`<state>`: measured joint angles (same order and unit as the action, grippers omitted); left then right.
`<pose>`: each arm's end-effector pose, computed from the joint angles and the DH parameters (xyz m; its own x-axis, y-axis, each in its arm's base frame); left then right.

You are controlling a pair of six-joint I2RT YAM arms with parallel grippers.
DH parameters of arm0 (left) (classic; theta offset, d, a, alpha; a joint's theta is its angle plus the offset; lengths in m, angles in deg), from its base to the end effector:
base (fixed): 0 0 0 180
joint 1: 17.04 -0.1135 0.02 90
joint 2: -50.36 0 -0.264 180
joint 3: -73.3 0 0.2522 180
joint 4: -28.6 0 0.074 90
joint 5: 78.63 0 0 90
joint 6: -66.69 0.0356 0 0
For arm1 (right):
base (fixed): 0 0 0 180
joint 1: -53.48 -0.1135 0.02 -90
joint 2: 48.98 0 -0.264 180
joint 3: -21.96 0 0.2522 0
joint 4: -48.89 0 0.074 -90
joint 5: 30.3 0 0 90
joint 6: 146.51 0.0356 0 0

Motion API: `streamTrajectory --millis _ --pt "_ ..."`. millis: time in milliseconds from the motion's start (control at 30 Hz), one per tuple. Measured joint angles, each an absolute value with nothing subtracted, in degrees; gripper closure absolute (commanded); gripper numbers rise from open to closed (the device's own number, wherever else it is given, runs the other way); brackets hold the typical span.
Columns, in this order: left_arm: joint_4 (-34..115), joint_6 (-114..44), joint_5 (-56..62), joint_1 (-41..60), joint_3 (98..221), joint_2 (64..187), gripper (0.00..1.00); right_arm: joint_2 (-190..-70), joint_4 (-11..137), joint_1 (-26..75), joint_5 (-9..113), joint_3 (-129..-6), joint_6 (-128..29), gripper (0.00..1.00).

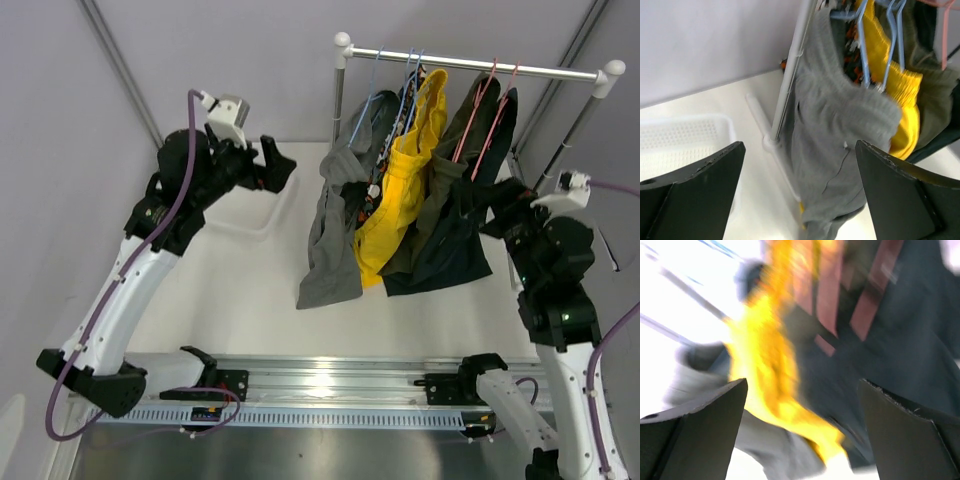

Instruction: Remove the shorts from the hanger

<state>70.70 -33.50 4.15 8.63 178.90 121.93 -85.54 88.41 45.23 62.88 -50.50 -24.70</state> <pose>0.2268 -0.1140 0.4898 -0.2204 -0.0888 -0.9714 0.5110 0.8378 -0.1925 0.1206 0.0155 0.4117 -0.0997 0.5173 -0.8500 -0.0423 0.8512 0.5231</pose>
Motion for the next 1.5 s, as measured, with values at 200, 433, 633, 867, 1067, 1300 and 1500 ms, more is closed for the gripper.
streamTrajectory --millis 200,433,633,867,1067,1300,1500 --pt "67.1 -31.9 6.6 8.6 158.0 109.4 0.01 -103.2 81.0 36.1 59.9 -72.6 -26.2 0.03" --pt "65.5 -32.4 10.7 8.6 146.4 100.4 0.01 -126.9 77.2 21.0 67.4 -93.3 -31.8 0.08" --pt "63.9 -33.6 11.9 8.6 138.0 94.8 0.01 -142.1 79.6 19.2 71.7 -101.9 -32.4 0.11" --pt "63.3 -34.3 12.8 8.6 135.9 93.2 0.01 -146.9 82.2 17.1 76.5 -104.0 -31.6 0.15" --pt "62.8 -34.4 12.7 8.6 135.9 93.1 0.01 -147.1 82.1 14.6 80.7 -104.4 -30.7 0.35" --pt "62.8 -34.4 12.8 8.6 135.9 93.1 0.01 -150.3 81.2 14.2 81.4 -104.4 -29.2 0.46" --pt "62.8 -34.5 12.8 8.6 135.9 93.1 0.01 -152.8 81.5 14.2 81.6 -104.2 -28.0 0.83"
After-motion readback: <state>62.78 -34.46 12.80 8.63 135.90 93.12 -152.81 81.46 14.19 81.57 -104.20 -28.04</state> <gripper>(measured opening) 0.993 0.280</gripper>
